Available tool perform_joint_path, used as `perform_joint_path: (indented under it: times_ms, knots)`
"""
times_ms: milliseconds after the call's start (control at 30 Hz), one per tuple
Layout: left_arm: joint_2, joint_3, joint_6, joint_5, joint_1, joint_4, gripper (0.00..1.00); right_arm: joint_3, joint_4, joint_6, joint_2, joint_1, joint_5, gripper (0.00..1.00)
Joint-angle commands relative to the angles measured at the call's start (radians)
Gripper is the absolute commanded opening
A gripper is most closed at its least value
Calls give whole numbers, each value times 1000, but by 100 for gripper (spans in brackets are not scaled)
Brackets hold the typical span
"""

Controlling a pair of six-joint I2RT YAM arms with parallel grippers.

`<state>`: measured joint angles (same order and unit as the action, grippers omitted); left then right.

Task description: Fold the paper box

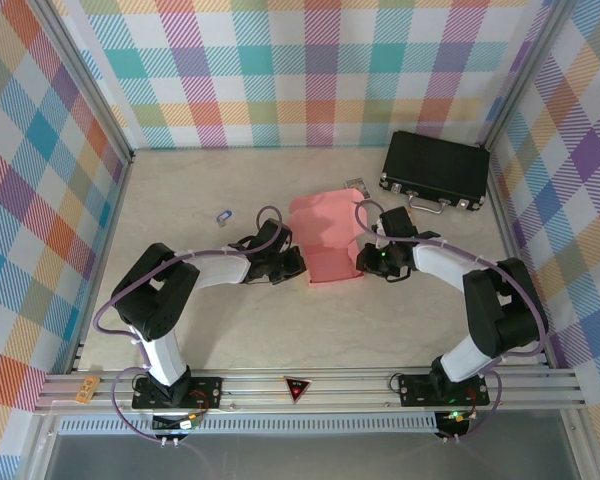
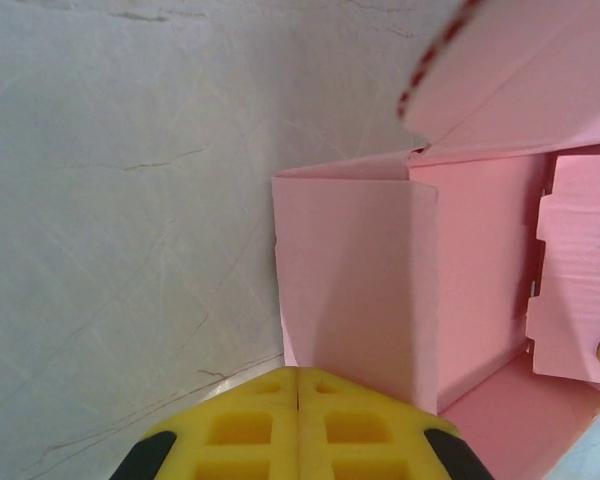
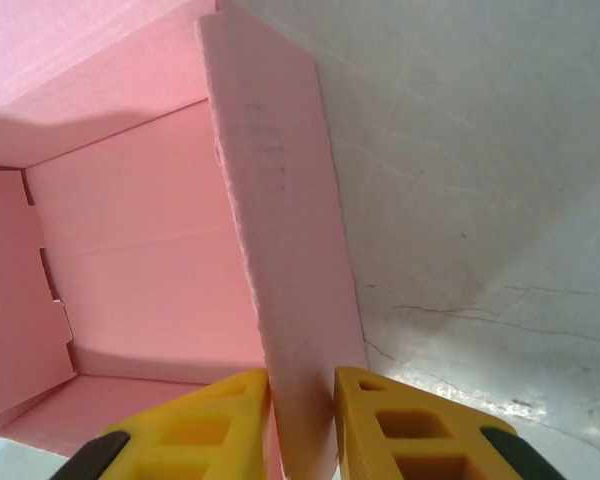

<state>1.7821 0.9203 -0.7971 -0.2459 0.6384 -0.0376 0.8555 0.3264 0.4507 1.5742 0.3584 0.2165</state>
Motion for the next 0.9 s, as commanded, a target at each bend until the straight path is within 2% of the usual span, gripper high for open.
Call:
perform_joint_path:
  times_ms: [0,400,667,867]
  knots:
    - [23,-9,-13,-14,12,-24,6,33,59,-50,19,-1,-13,24]
    - [46,1,-11,-31,12,-35,6,71,111,-73,62,31,-117,20]
    - [53,8,1,-30,12,-21,6,105,148,-71,85,58,-197,21]
    - [59,20,8,-34,11,-11,6,136,189,-84,115,88,-273,17]
